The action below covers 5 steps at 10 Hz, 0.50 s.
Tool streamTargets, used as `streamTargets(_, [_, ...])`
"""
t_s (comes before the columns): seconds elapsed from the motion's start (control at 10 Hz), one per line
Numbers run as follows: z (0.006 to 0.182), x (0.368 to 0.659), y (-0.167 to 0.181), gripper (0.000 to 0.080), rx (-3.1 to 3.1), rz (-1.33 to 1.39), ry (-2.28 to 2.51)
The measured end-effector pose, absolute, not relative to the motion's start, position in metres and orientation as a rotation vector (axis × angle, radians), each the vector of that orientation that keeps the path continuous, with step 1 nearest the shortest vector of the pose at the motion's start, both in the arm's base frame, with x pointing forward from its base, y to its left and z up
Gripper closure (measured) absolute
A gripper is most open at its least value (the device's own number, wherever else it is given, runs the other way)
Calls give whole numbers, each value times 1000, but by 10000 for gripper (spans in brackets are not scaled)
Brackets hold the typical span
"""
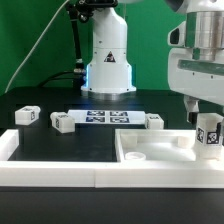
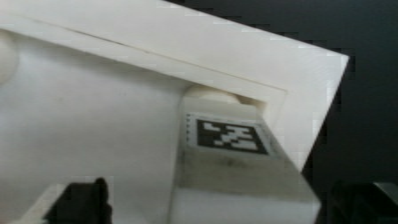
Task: Assemble one leg
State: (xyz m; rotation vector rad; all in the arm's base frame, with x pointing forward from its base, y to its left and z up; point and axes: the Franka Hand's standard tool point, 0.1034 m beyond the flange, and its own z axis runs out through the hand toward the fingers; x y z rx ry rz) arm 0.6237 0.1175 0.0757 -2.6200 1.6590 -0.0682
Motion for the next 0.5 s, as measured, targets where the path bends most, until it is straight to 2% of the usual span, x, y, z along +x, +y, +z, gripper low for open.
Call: streamTargets(0.5, [79,628,120,150,-2984,-94,879])
